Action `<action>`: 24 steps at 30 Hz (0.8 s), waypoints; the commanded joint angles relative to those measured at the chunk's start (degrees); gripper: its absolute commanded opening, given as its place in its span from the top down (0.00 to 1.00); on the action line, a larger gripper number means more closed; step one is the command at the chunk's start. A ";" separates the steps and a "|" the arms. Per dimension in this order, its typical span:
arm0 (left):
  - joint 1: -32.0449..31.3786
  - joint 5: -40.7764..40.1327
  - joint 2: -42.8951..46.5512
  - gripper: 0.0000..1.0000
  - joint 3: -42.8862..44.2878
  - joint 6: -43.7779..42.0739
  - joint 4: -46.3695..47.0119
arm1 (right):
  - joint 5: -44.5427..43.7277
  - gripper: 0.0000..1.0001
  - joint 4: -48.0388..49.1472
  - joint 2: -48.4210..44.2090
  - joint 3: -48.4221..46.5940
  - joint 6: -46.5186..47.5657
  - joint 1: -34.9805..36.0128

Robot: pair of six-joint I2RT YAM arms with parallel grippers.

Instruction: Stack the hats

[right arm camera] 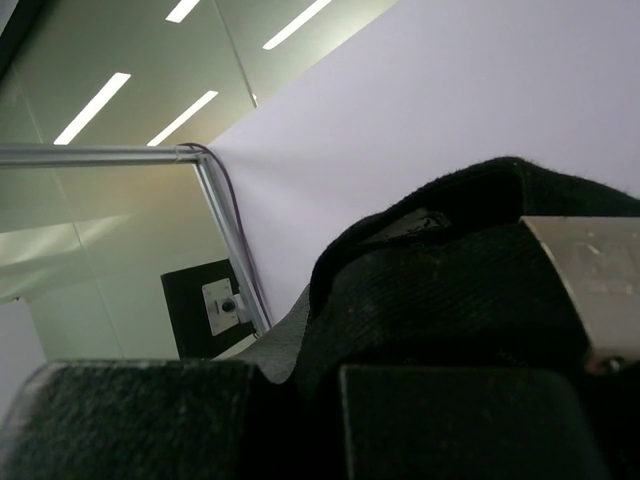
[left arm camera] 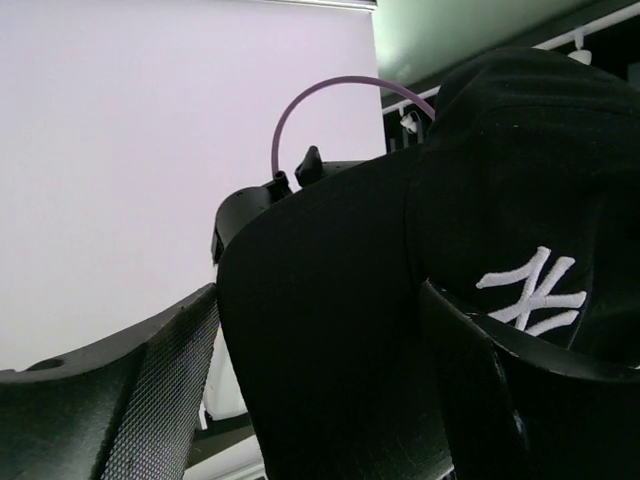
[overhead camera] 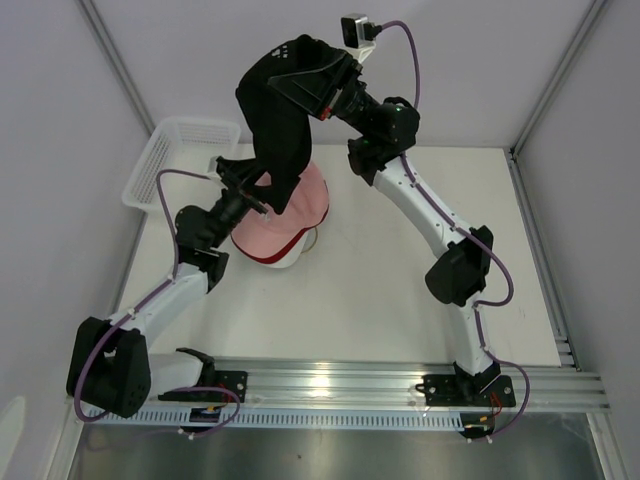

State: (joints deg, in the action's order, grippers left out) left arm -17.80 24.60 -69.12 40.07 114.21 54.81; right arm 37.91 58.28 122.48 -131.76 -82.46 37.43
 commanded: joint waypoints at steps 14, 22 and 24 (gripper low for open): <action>0.49 -4.21 -2.68 0.60 2.20 27.82 16.30 | 8.40 1.00 7.99 -10.32 18.36 2.03 -1.13; 2.51 -6.67 -0.84 0.99 0.53 24.92 16.91 | 10.95 1.00 1.32 -18.40 29.80 10.19 -4.99; 3.12 -6.67 0.30 0.99 0.27 23.96 16.13 | 11.57 1.00 -1.13 -19.20 31.04 11.78 -5.87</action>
State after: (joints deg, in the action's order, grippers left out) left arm -15.29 18.11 -71.90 40.07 115.59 65.08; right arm 47.72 60.40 106.21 -102.00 -75.99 32.67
